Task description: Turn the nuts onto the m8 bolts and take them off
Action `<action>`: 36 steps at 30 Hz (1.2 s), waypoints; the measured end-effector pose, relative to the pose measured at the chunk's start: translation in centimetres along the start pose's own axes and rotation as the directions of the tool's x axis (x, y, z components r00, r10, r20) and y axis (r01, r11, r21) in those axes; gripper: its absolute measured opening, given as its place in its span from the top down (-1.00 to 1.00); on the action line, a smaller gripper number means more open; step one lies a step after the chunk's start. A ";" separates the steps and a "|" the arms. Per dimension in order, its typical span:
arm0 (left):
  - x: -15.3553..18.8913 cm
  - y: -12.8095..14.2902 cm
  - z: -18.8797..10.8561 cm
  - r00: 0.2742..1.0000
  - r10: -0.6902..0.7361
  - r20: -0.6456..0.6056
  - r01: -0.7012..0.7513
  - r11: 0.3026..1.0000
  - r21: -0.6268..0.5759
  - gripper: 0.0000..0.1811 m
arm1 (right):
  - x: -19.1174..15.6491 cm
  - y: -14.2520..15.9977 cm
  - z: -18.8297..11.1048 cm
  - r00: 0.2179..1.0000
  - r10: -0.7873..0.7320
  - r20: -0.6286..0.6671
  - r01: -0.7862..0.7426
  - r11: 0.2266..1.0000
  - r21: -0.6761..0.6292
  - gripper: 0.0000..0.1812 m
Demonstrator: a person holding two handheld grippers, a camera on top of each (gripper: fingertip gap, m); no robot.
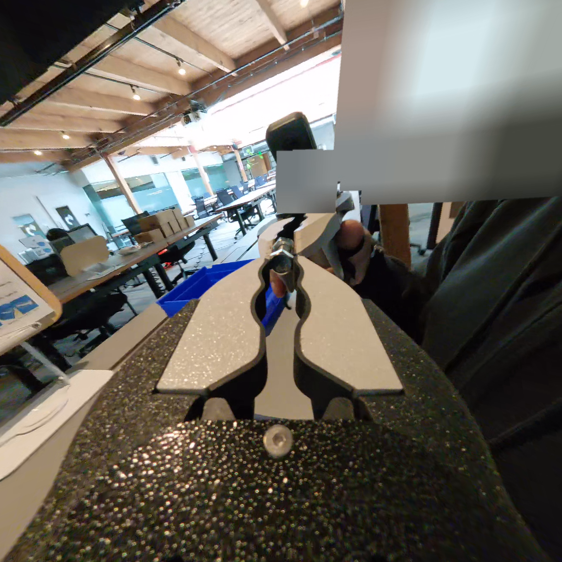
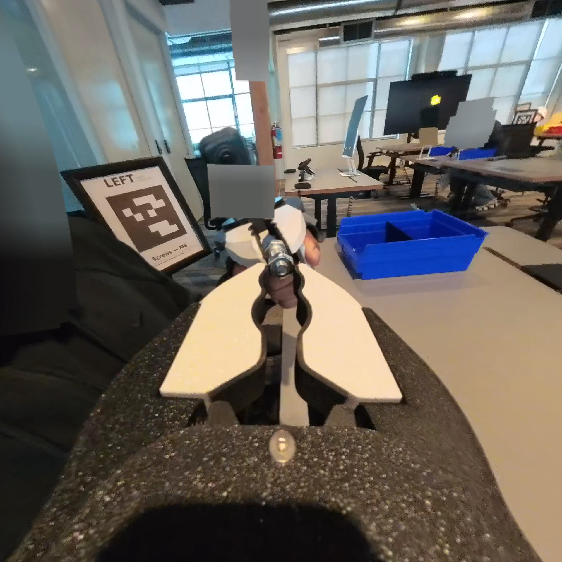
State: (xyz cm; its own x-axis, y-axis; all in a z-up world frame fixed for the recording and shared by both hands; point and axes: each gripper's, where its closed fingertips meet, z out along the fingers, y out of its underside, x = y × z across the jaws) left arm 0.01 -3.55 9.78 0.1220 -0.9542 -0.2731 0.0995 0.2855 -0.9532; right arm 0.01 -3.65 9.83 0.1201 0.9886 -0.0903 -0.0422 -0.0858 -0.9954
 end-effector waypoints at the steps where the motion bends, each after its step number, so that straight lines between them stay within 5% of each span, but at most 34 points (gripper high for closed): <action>1: -0.1 -0.3 -0.2 0.999 -0.048 -0.008 0.048 0.999 0.025 0.85 | 0.0 0.0 0.1 1.000 -0.031 0.005 0.031 1.000 0.000 0.79; 9: 0.1 0.2 -0.9 0.931 -0.350 -0.102 0.354 0.935 0.020 0.85 | -0.6 -0.2 0.3 0.920 -0.392 -0.012 0.392 0.920 -0.018 0.67; 18: 0.7 0.4 -0.7 0.897 -0.422 -0.130 0.427 0.904 0.008 0.85 | -0.5 0.3 0.6 0.874 -0.486 0.011 0.486 0.873 -0.039 0.82; 22: 0.3 0.5 -0.8 0.948 -0.314 -0.057 0.315 0.949 0.006 0.85 | -0.2 0.4 0.8 0.918 -0.397 0.009 0.397 0.916 -0.055 0.82; 26: 0.0 0.2 -0.8 0.996 0.041 0.080 -0.040 0.999 -0.011 0.85 | -0.2 -0.1 0.9 0.994 -0.014 0.107 0.015 1.000 -0.006 0.82; 28: -0.2 -0.1 -0.7 0.989 0.093 0.113 -0.091 0.996 -0.018 0.85 | -0.1 -0.5 0.9 0.990 0.046 0.134 -0.051 0.998 0.033 0.77; 30: -0.2 -0.5 -0.8 0.997 0.006 0.083 -0.008 1.000 0.028 0.85 | 0.6 -0.7 0.7 0.997 -0.011 0.078 0.007 0.999 0.050 0.63; 36: -0.6 0.1 -0.5 0.945 -0.314 -0.093 0.318 0.947 0.038 0.85 | 0.8 -0.8 -0.6 0.935 -0.342 -0.090 0.343 0.939 -0.005 0.61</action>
State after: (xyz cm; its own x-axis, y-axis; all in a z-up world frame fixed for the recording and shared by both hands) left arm -0.52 -2.99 9.80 -0.0080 -0.9996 0.0288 0.1710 -0.0298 -0.9848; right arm 0.70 -2.90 10.50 0.2161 0.9429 0.2535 0.0063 0.2583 -0.9660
